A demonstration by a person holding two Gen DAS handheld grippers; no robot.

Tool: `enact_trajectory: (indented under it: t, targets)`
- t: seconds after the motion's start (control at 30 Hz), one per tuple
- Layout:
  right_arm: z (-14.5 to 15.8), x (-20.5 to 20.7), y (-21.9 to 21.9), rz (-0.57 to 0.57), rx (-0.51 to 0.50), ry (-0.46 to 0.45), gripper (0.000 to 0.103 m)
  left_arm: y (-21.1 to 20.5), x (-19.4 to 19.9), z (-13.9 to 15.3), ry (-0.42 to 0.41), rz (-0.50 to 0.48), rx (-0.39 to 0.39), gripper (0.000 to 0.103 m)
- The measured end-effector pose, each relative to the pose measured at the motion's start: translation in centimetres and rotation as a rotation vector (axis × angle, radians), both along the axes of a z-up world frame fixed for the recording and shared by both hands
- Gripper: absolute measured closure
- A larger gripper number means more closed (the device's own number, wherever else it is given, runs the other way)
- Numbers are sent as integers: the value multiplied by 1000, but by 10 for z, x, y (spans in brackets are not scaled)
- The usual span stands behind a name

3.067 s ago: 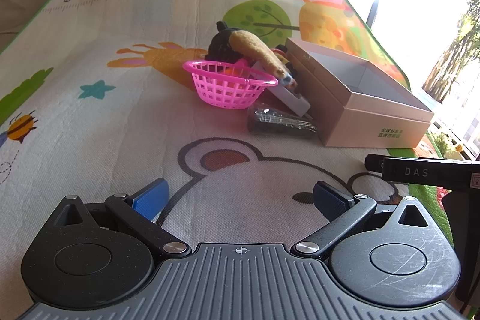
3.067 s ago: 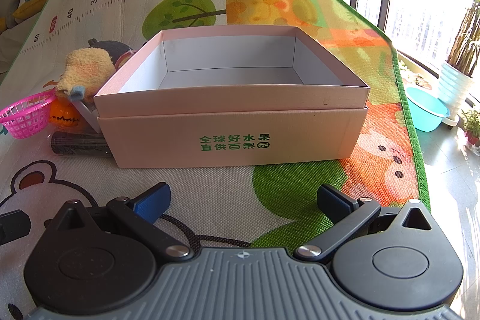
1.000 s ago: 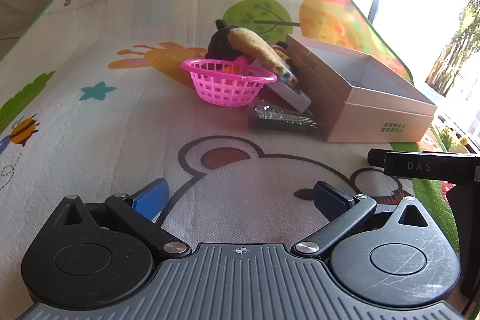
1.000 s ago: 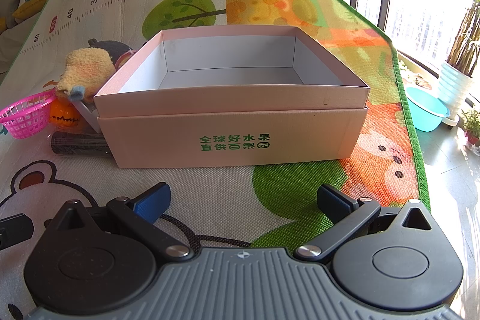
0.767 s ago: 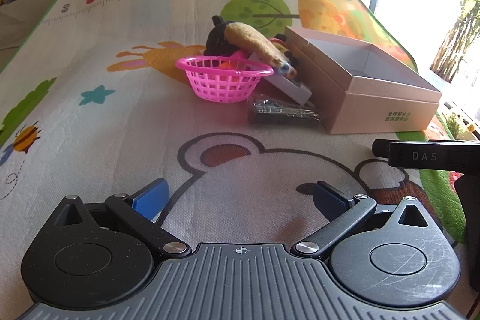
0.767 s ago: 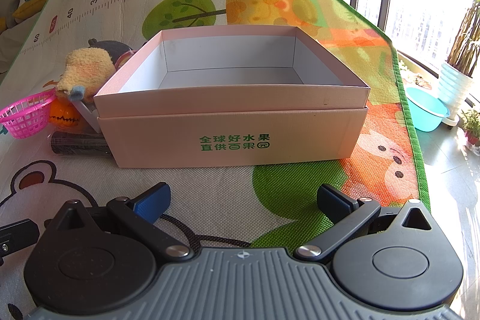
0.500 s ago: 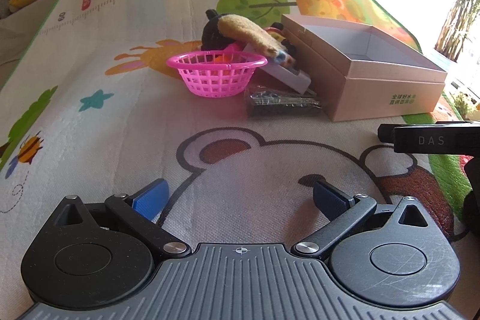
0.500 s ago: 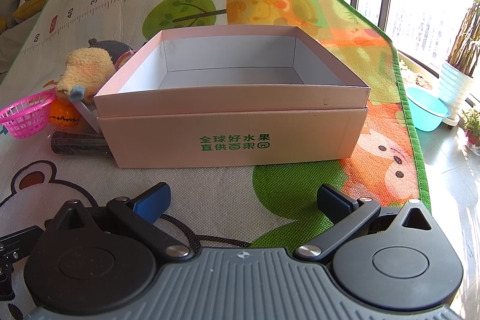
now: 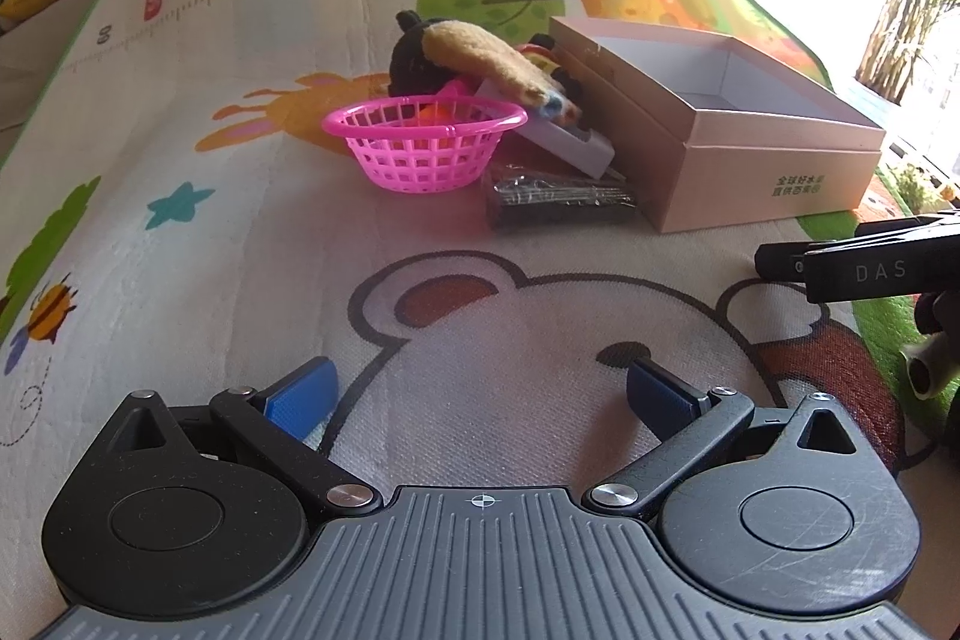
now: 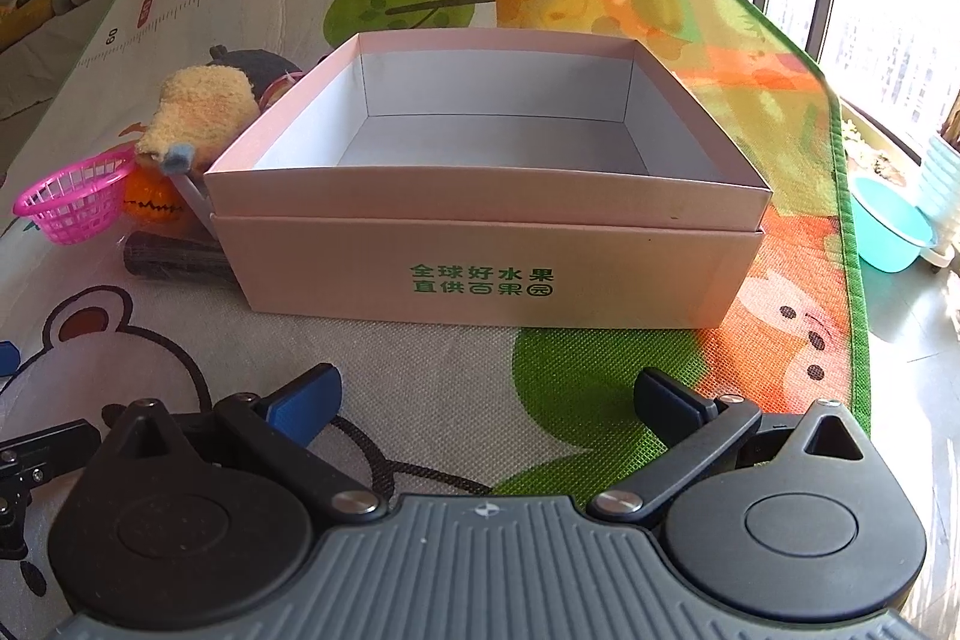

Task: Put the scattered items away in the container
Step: 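Grasp the pink basket-net with the left tool while the right tool moves toward the black cylinder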

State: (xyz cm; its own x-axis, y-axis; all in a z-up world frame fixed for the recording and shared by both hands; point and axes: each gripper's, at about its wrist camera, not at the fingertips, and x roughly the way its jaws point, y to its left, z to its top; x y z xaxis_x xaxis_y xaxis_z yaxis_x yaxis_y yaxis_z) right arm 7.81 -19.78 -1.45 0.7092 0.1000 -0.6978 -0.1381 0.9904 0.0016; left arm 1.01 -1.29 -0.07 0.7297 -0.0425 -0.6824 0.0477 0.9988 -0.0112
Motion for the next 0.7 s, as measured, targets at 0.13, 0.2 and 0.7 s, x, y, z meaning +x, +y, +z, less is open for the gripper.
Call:
enact_trajectory:
  t: [0.13, 0.2, 0.7]
  targets:
    - [-1, 3, -4, 9, -3, 3, 0, 5, 3, 3, 29, -63, 6, 0]
    - [-1, 2, -6, 16, -2, -1, 0, 10, 4, 4, 17, -89, -9, 0]
    - [32, -58, 54, 332, -167, -346, 23, 44, 23, 45, -210, 105, -26, 0]
